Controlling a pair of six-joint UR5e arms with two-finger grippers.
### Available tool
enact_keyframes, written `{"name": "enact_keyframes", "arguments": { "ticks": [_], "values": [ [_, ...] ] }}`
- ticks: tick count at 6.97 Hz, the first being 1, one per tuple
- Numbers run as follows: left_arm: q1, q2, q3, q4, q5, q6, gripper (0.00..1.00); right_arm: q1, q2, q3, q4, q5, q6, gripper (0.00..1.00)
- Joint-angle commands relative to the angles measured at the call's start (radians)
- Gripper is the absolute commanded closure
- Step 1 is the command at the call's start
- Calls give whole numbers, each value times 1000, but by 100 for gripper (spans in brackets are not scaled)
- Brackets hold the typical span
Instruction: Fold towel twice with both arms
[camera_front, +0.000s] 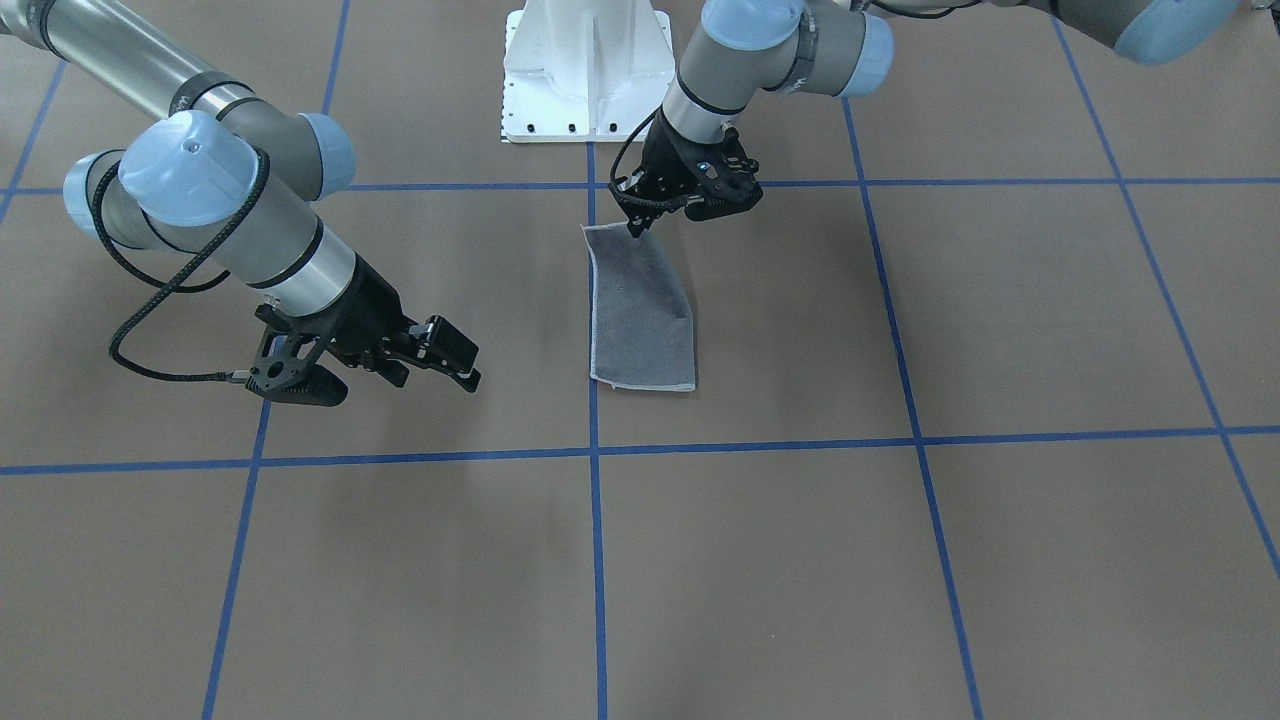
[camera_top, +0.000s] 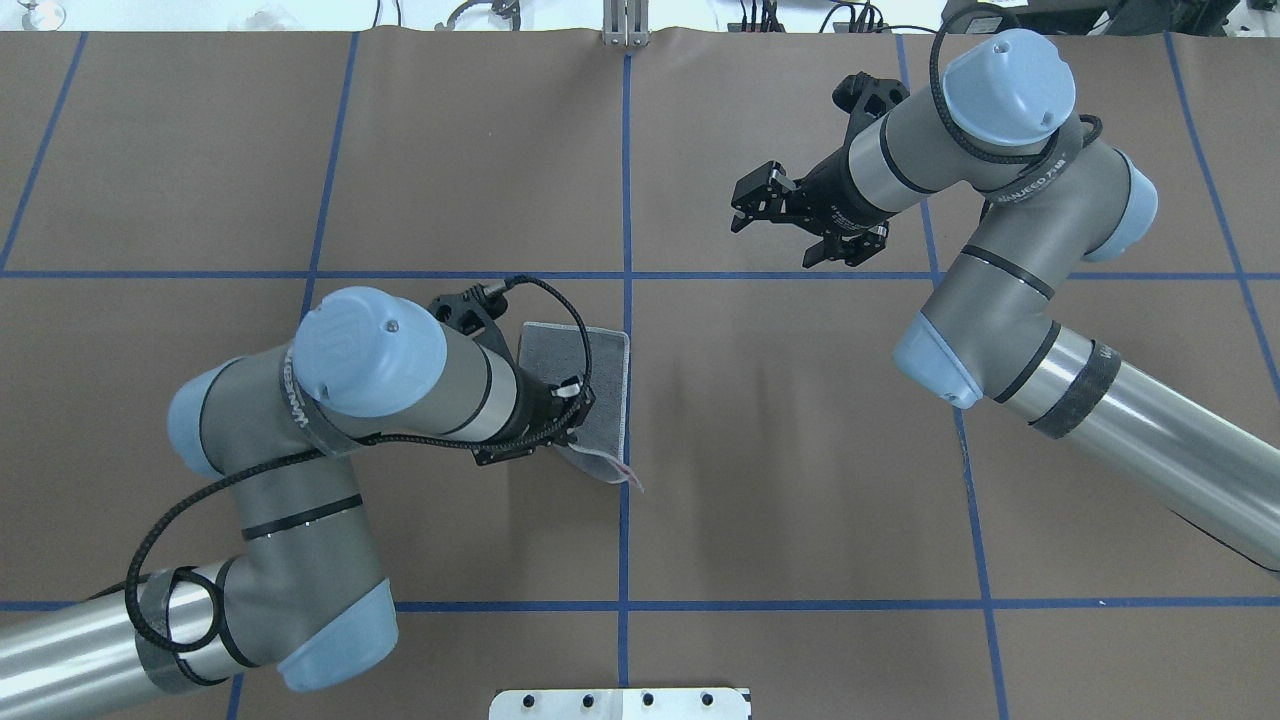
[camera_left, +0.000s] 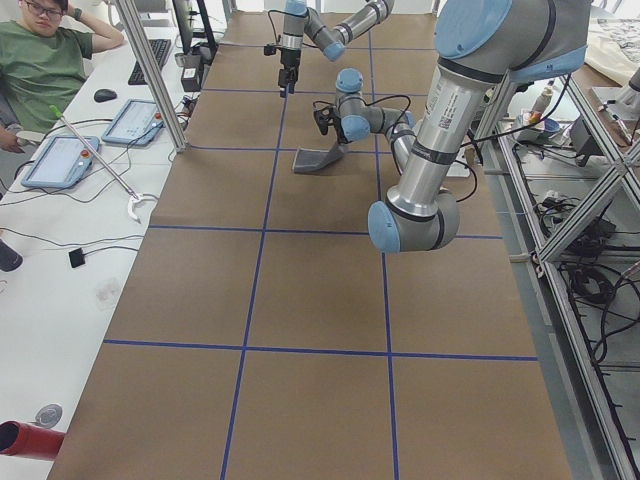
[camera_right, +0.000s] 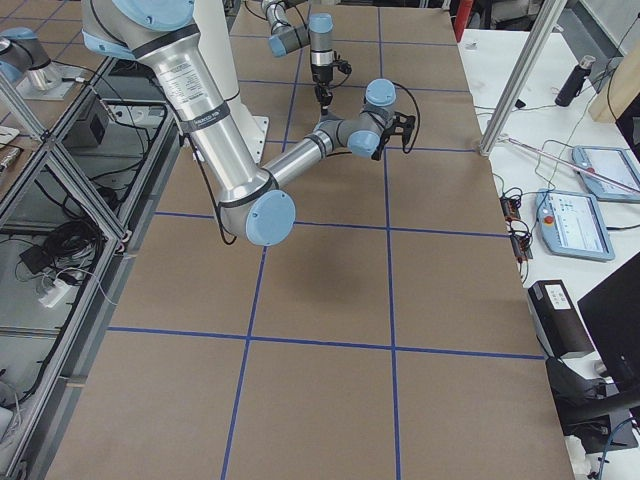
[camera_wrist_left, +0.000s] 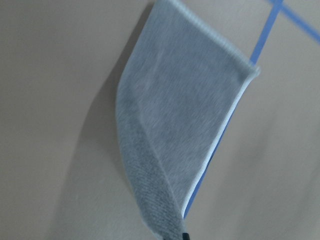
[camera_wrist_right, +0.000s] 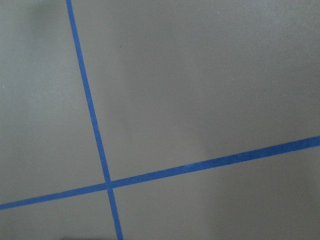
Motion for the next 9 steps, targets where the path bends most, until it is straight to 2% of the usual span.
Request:
{"name": "enact_keyframes", "arguments": {
  "ticks": [1, 2, 4, 5, 8, 9],
  "values": [
    [-99, -44, 63, -7, -3, 1, 100, 0, -2, -2, 3, 1, -1, 0],
    [-113, -84, 144, -14, -1, 1, 100, 0, -2, -2, 3, 1, -2, 0],
    [-116, -101, 331, -213, 0, -3, 100, 2, -4, -2, 1, -1, -8, 0],
    [-133, -104, 370, -248, -1, -5, 100, 3, -4, -2, 1, -1, -8, 0],
    [-162, -104, 375, -250, -3, -6, 100, 3, -4, -2, 1, -1, -8, 0],
    [-181, -103, 375, -251, -41, -5, 100, 8, -5, -6, 1, -1, -11, 0]
  ]
}}
